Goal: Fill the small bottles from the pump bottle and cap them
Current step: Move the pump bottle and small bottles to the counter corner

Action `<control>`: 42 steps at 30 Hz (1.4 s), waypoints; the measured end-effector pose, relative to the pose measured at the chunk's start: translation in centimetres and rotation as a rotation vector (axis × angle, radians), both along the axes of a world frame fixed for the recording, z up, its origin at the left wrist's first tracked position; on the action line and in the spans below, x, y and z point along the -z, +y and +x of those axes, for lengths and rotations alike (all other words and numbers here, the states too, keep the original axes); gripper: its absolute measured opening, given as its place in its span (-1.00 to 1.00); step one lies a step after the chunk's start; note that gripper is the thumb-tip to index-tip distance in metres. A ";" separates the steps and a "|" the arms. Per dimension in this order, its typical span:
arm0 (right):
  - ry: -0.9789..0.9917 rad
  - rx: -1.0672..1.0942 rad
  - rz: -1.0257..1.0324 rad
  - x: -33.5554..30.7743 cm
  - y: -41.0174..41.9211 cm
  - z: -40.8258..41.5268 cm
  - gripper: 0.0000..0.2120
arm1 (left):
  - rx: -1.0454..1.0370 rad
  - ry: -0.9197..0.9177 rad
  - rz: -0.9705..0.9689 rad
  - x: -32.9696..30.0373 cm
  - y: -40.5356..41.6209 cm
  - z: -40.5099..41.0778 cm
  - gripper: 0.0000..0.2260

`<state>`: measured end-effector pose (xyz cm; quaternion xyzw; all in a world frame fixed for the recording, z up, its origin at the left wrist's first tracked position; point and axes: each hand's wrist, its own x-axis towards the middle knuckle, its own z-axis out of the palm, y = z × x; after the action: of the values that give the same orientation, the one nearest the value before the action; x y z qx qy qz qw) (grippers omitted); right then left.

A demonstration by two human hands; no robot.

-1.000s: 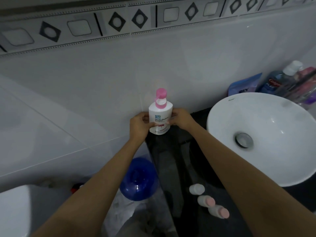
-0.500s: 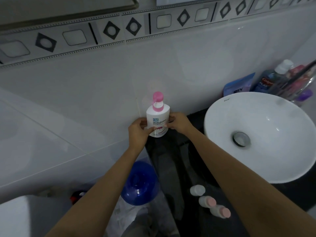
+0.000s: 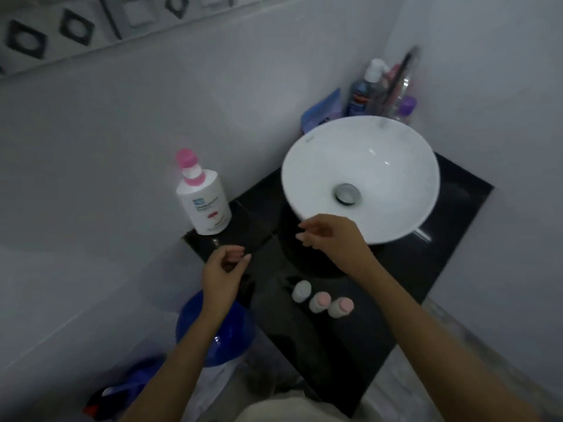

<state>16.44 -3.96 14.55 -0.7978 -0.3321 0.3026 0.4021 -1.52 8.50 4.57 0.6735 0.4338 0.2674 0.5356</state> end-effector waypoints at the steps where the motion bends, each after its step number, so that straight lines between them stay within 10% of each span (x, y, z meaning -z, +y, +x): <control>1: -0.024 0.076 0.008 0.3 -2.2 -0.3 -0.80 | 0.098 -0.020 -0.010 -0.3 -0.9 0.6 -0.86; 7: -0.070 0.195 -0.138 4.9 -9.0 -3.1 -0.58 | 0.717 0.176 0.215 0.0 -3.4 3.1 -0.47; 12: -0.469 -0.068 -0.344 7.5 -8.2 -4.2 -0.60 | 0.835 0.323 0.219 1.2 -3.7 4.0 -0.40; 30: -0.713 -0.289 -0.429 7.6 -5.8 -4.0 -0.79 | 0.663 0.319 0.233 0.5 -3.8 3.0 -0.78; 42: -0.419 -0.408 -0.228 4.4 8.6 -3.4 -0.88 | 0.106 0.379 0.198 -0.7 4.1 0.1 -0.76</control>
<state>13.08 4.69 10.19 -0.7996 -0.5249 0.2413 0.1640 -1.41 12.63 5.22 0.7830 0.4622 0.1485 0.3889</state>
